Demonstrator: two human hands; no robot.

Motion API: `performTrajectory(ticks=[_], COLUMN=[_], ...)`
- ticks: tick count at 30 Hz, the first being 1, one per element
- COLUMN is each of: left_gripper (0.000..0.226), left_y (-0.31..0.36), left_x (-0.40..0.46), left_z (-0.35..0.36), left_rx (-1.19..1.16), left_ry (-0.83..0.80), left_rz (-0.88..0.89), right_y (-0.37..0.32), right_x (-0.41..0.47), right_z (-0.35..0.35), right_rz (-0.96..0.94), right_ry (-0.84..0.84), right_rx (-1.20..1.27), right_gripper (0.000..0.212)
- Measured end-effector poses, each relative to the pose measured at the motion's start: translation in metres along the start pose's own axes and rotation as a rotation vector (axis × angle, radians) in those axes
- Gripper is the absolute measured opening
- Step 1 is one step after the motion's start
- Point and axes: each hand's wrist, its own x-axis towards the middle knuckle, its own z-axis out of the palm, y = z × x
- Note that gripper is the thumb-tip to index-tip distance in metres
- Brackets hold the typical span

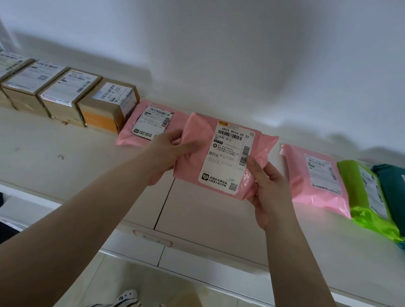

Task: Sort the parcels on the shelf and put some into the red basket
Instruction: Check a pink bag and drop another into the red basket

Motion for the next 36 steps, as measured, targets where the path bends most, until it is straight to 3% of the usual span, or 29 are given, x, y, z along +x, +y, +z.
performTrajectory(ticks=[12,21,24,29,33,36], left_gripper=[0.046,0.032,0.027,0.050,0.027,0.028], left_y=[-0.005,-0.020,-0.031,-0.044,-0.062,-0.085], left_x=[-0.003,-0.017,-0.026,-0.040,-0.063,-0.087], left_z=[0.016,0.042,0.053,0.068,0.085,0.103], left_rx=[0.007,0.017,0.046,0.156,0.232,0.275], left_ry=[0.050,0.014,-0.040,-0.162,-0.320,-0.470], left_rz=[0.020,0.022,0.017,0.008,0.030,0.041], right_y=[0.000,0.003,0.008,0.021,0.041,0.063], right_x=[-0.003,-0.029,-0.049,-0.095,-0.151,-0.201], right_z=[-0.012,-0.040,-0.052,-0.065,-0.076,-0.088], right_rz=[-0.005,-0.003,-0.015,-0.044,-0.057,-0.056], right_ry=[0.001,0.059,0.119,0.265,0.435,0.570], right_rx=[0.011,0.034,0.050,0.088,0.115,0.161], right_gripper=[0.019,0.016,0.018,0.011,0.011,0.013])
